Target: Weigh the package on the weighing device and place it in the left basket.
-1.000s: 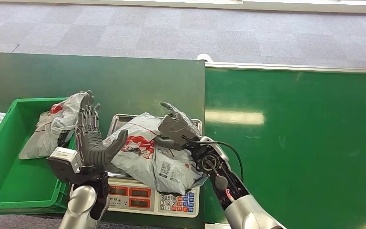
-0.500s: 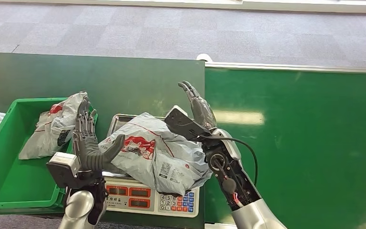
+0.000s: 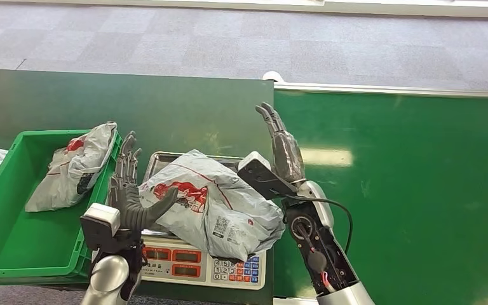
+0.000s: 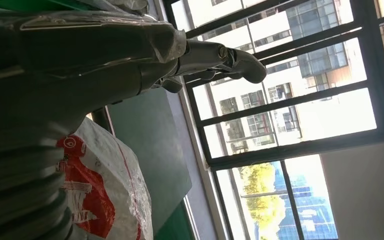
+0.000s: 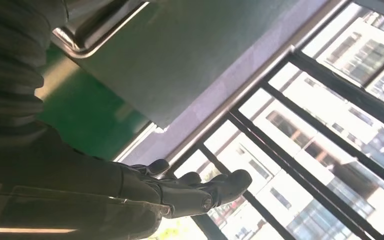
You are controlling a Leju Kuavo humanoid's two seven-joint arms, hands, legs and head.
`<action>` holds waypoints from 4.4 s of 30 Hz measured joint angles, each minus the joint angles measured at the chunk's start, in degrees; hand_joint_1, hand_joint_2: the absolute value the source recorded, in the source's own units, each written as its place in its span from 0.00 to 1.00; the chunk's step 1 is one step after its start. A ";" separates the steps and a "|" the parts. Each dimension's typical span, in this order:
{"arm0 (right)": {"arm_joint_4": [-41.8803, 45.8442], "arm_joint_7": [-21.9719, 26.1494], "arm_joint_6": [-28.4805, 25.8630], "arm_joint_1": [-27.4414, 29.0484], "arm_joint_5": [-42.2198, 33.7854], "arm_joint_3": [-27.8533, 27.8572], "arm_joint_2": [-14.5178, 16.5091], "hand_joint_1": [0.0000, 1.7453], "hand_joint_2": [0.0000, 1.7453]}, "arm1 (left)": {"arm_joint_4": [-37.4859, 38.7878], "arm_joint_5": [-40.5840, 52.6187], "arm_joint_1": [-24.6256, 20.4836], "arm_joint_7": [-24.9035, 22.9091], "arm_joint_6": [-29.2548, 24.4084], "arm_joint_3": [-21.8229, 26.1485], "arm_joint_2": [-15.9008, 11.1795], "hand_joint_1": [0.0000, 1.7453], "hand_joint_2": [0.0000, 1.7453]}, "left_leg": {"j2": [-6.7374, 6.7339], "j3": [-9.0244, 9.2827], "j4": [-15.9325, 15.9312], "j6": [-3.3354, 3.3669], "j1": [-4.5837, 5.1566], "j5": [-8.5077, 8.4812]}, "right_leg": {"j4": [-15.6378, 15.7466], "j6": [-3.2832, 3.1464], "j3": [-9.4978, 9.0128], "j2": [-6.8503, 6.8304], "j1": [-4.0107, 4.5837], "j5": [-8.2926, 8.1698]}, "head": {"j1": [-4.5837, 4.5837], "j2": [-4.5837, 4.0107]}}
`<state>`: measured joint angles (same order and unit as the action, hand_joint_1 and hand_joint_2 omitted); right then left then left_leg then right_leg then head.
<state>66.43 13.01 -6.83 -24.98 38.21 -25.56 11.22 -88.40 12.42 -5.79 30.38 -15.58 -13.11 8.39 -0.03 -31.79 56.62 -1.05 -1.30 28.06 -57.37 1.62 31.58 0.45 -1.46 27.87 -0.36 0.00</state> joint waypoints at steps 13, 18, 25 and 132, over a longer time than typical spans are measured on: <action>18.26 8.99 -5.90 22.53 1.02 7.59 -5.63 0.00 1.00 | 5.18 21.61 -5.41 -10.03 2.25 -6.65 -1.57 0.00 1.00 | 0.15 -0.05 -0.01 -0.01 0.00 0.03 | 0.02 -0.01 -0.02 -0.16 0.00 0.04 | -0.01 0.00; 20.78 13.06 -8.36 27.38 -3.45 10.28 -5.75 0.00 1.00 | 9.21 26.76 -7.27 -12.52 5.91 -9.69 -2.14 0.00 1.00 | 0.17 -0.05 -0.01 -0.01 0.00 0.02 | 0.02 -0.01 -0.06 -0.16 0.00 0.04 | 0.00 0.00; 21.89 16.11 -8.04 29.60 -4.83 10.92 -5.63 0.00 1.00 | 16.66 37.07 -9.98 -17.04 6.07 -14.59 -2.41 0.00 1.00 | 0.07 -0.02 -0.01 -0.01 0.01 0.02 | 0.02 -0.01 -0.11 -0.11 0.00 0.03 | -0.01 0.00; 26.59 9.91 -6.38 37.51 -2.63 11.79 -4.01 0.00 1.00 | -5.19 46.80 -2.35 -31.63 -12.15 35.29 -9.07 0.00 1.00 | -0.06 0.08 -0.06 -0.10 -0.04 0.08 | -0.02 -0.11 -0.09 0.04 0.05 0.11 | 0.01 0.00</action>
<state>93.02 22.93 -13.21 12.54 35.58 -13.77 7.21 -93.59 59.22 -8.13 -1.25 -27.73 22.19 -0.68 -0.09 -31.71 56.56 -1.16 -1.34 28.13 -57.38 1.51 31.49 0.49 -1.41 27.98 -0.35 0.00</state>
